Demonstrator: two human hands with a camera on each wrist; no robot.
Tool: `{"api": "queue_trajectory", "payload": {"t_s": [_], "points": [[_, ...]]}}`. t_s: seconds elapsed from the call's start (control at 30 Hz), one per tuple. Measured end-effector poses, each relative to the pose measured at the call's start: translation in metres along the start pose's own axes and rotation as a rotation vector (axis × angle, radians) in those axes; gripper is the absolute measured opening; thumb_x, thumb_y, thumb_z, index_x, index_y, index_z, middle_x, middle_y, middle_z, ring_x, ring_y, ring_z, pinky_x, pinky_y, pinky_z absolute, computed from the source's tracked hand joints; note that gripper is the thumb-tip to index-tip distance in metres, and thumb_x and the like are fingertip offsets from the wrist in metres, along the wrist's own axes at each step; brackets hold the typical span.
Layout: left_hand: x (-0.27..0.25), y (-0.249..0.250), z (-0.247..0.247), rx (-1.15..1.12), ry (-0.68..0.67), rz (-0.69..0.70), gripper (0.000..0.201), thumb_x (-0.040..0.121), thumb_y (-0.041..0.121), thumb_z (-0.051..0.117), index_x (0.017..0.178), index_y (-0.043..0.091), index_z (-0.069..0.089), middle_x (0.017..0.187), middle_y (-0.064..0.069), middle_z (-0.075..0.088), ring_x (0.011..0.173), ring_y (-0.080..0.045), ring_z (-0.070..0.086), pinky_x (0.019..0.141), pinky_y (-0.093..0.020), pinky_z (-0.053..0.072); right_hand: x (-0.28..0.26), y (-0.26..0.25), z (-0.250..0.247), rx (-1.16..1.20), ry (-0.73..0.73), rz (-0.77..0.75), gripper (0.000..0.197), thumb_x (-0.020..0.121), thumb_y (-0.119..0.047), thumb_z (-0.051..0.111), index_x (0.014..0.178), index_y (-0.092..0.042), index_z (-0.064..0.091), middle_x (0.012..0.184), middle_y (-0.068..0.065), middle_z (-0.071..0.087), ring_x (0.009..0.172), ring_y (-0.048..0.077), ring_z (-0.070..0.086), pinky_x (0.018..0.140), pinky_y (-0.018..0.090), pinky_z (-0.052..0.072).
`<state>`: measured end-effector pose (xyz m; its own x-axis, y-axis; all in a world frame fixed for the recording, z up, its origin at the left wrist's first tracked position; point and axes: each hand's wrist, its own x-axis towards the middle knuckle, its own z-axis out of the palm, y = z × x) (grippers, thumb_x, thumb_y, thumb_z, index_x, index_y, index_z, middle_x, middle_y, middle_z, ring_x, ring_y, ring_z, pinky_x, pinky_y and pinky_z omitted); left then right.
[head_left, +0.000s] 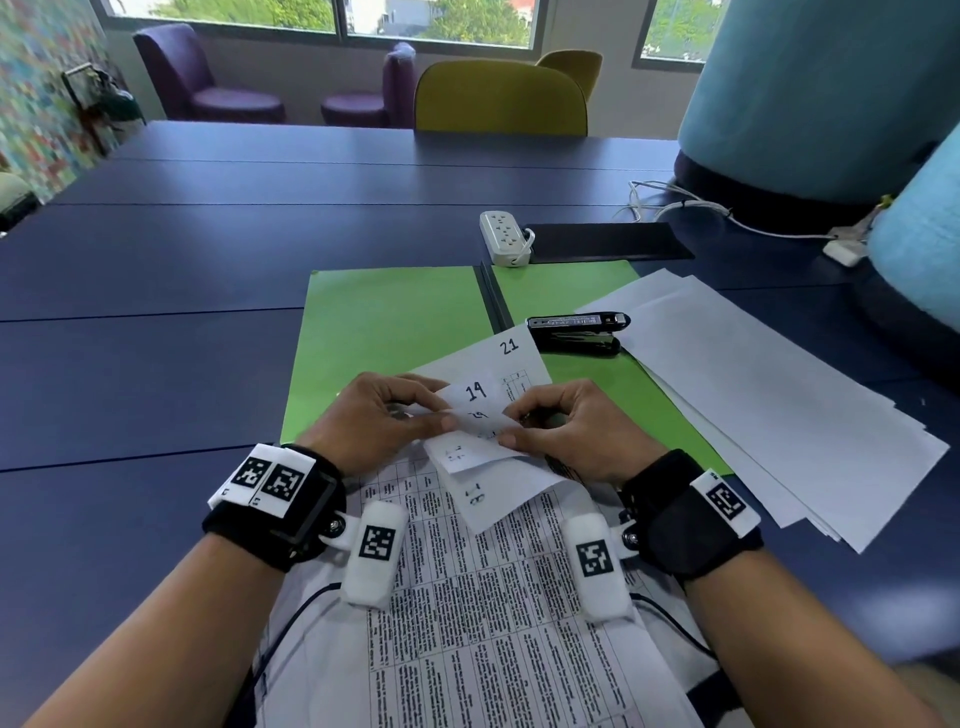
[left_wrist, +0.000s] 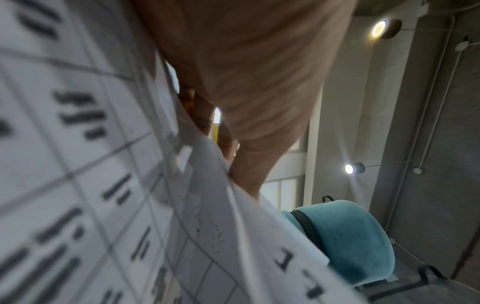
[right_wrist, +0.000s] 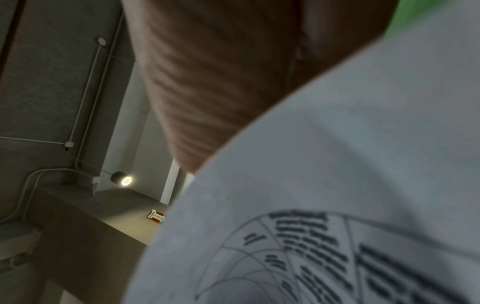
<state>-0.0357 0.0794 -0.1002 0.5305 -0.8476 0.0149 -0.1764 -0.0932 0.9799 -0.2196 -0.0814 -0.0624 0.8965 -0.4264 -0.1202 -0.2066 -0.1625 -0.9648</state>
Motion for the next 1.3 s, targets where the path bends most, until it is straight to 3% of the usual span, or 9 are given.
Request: {"api": "queue_trajectory", "payload": {"t_s": [0.17,0.3,0.47,0.6,0.8,0.97,1.03,1.13,1.3], "points": [[0.000,0.006,0.002,-0.037,0.030,-0.019,0.028,0.078,0.043,0.070,0.069,0.019,0.082,0.102,0.012,0.076,0.105,-0.014,0.069,0.092,-0.037,0.054,0.000,0.001,0.001,-0.023,0.038,-0.014,0.056,0.085,-0.045,0.070,0.075,0.009,0.062,0.060,0.011,0.045,0.053,0.018,0.039,0.053,0.025,0.033],[-0.003,0.006,0.002,-0.033,0.059,-0.034,0.019,0.072,0.022,0.086,0.088,0.030,0.080,0.102,0.000,0.078,0.090,-0.025,0.071,0.093,-0.051,0.058,0.001,0.004,0.000,0.050,0.116,-0.041,0.009,0.083,-0.017,0.077,0.091,-0.014,0.072,0.079,0.006,0.064,0.067,0.012,0.057,0.065,0.024,0.049],[-0.004,0.007,0.002,-0.045,0.051,-0.032,0.032,0.072,0.020,0.090,0.094,0.041,0.079,0.097,-0.002,0.079,0.090,-0.028,0.073,0.096,-0.052,0.056,0.003,0.005,0.000,-0.019,0.101,-0.087,0.015,0.080,0.001,0.077,0.089,-0.010,0.072,0.081,0.004,0.068,0.072,0.005,0.063,0.069,0.017,0.054],[-0.004,0.009,0.003,-0.048,0.036,0.007,0.026,0.058,0.033,0.091,0.082,0.029,0.083,0.108,0.012,0.076,0.106,-0.019,0.071,0.103,-0.046,0.053,0.003,0.007,0.001,-0.007,0.090,-0.065,0.010,0.078,0.000,0.079,0.081,-0.008,0.076,0.081,0.012,0.071,0.076,0.015,0.064,0.080,0.032,0.055],[-0.004,0.010,0.003,-0.136,-0.017,0.002,0.018,0.064,0.025,0.084,0.078,0.013,0.083,0.111,0.005,0.076,0.100,-0.024,0.073,0.089,-0.040,0.059,0.002,0.004,-0.001,-0.160,0.036,-0.074,0.017,0.077,-0.020,0.082,0.085,-0.005,0.078,0.101,0.010,0.072,0.091,0.022,0.067,0.087,0.038,0.055],[-0.003,0.013,0.002,-0.002,0.007,-0.018,0.053,0.077,0.060,0.058,0.059,0.015,0.078,0.102,0.016,0.075,0.089,-0.004,0.070,0.081,-0.026,0.051,0.000,0.000,-0.001,-0.139,-0.004,-0.021,0.059,0.083,-0.058,0.055,0.080,-0.003,0.077,0.097,0.002,0.074,0.095,0.008,0.067,0.082,0.022,0.046],[-0.003,0.014,0.004,-0.030,0.042,-0.037,0.052,0.087,0.052,0.057,0.053,0.017,0.077,0.097,0.015,0.075,0.085,0.003,0.069,0.077,-0.022,0.047,0.000,0.000,0.000,-0.125,0.024,-0.008,0.049,0.087,-0.053,0.055,0.078,-0.010,0.079,0.090,-0.011,0.074,0.088,-0.005,0.065,0.082,0.023,0.042],[-0.003,0.011,0.003,0.005,0.031,-0.019,0.011,0.081,0.032,0.077,0.076,0.024,0.082,0.098,0.007,0.078,0.095,-0.015,0.071,0.082,-0.028,0.058,0.001,0.004,0.000,-0.123,0.052,-0.049,0.019,0.084,-0.021,0.077,0.086,-0.003,0.071,0.084,0.009,0.070,0.074,0.011,0.060,0.069,0.027,0.049],[-0.002,0.005,0.001,-0.017,0.016,-0.053,0.034,0.068,0.039,0.090,0.100,0.038,0.079,0.102,-0.003,0.078,0.097,-0.033,0.073,0.094,-0.053,0.057,0.001,0.005,-0.002,-0.128,0.050,-0.084,0.025,0.075,-0.007,0.083,0.095,-0.007,0.068,0.088,0.002,0.070,0.077,0.005,0.061,0.076,0.018,0.054]]}}
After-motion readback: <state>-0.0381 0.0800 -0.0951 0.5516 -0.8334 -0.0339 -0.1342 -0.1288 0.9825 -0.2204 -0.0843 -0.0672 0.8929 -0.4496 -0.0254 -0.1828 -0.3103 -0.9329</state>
